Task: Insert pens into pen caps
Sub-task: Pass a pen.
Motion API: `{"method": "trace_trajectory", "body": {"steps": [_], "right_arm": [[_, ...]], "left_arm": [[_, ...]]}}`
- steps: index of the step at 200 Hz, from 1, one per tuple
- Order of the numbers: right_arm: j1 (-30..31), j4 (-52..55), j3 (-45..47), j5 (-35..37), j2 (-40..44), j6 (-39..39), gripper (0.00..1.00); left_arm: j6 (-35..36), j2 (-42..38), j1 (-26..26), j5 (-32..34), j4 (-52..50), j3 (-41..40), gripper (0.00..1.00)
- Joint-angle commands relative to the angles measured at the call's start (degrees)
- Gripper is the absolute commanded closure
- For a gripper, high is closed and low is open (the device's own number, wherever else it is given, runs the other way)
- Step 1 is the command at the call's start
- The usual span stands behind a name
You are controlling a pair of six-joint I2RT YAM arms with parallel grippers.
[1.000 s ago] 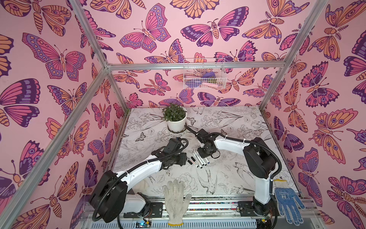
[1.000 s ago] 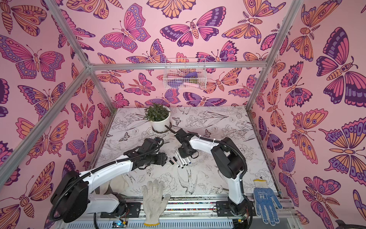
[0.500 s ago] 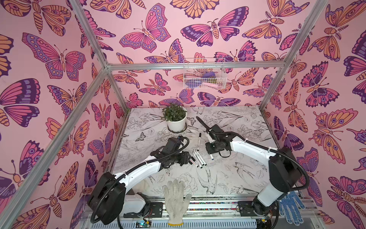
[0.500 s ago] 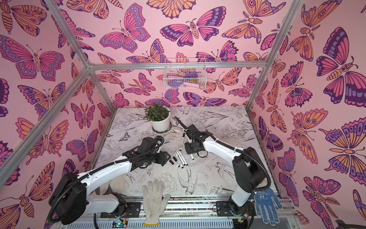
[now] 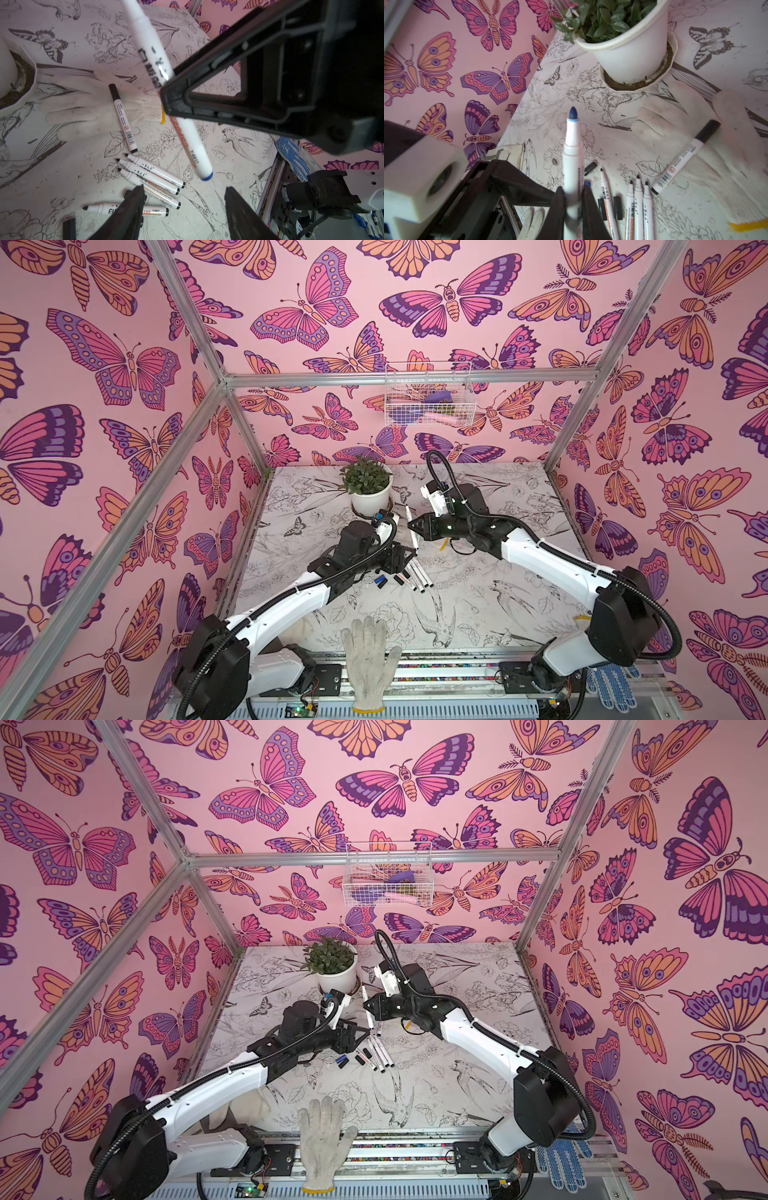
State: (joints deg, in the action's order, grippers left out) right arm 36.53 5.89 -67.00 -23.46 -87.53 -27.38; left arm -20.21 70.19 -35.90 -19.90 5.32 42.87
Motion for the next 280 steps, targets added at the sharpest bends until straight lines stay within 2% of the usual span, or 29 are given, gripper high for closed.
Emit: {"method": "trace_trajectory", "body": {"steps": [1, 18, 57, 83, 106, 142, 176, 199, 204, 217, 231, 252, 280], "right_arm": [[0.07, -3.7, 1.06, -2.46, 1.35, -1.26, 1.0], [0.06, -3.56, 1.26, -2.92, 1.98, -1.05, 1.0], [0.07, -3.23, 1.8, -3.18, 3.51, -0.55, 1.0], [0.07, -3.13, 1.99, -3.25, 4.18, -0.22, 1.0], [0.08, -3.07, 2.24, -3.23, 4.55, -0.06, 1.0], [0.1, -2.67, 2.52, -3.06, 4.85, 0.4, 1.0], [0.09, -2.56, 2.58, -2.94, 5.35, 0.59, 1.0], [0.11, -2.23, 2.58, -2.89, 5.48, 0.9, 1.0], [0.06, -2.09, 2.59, -3.06, 5.52, 1.23, 0.99], [0.06, -0.33, 2.15, -3.14, 5.31, 2.65, 0.74], [0.4, 2.11, 2.02, -3.03, 5.12, 5.77, 0.62], [3.17, 8.11, 1.88, -2.25, 3.78, 12.47, 0.57], [10.68, 16.68, 0.87, 0.5, -3.13, 21.12, 0.57]], "left_arm": [[-0.68, 0.15, 0.46, -0.66, 6.7, -0.24, 0.36], [-2.71, 1.67, 0.44, -2.66, 10.61, 0.06, 0.38], [-3.89, 6.56, 0.53, -3.92, 12.87, 2.71, 0.49], [-4.0, 8.05, 0.7, -4.6, 12.76, 3.88, 0.49], [-4.47, 8.27, 0.79, -4.6, 13.8, 3.88, 0.52], [-4.4, 8.73, 0.96, -5.98, 14.03, 4.93, 0.69], [-4.82, 9.75, 1.08, -7.14, 13.13, 5.01, 0.92], [-5.5, 9.22, 1.54, -6.36, 12.48, 4.14, 0.99], [-5.81, 8.82, 1.77, -5.73, 12.39, 3.71, 1.0], [-6.77, 7.12, 2.76, -3.96, 11.25, 2.37, 1.0], [-8.54, 3.77, 4.87, 0.72, 7.93, -0.18, 1.0], [-10.32, -3.93, 9.38, 8.79, 0.36, -5.31, 1.0], [-11.93, -13.87, 14.03, 20.82, -10.79, -10.79, 1.0]]}}
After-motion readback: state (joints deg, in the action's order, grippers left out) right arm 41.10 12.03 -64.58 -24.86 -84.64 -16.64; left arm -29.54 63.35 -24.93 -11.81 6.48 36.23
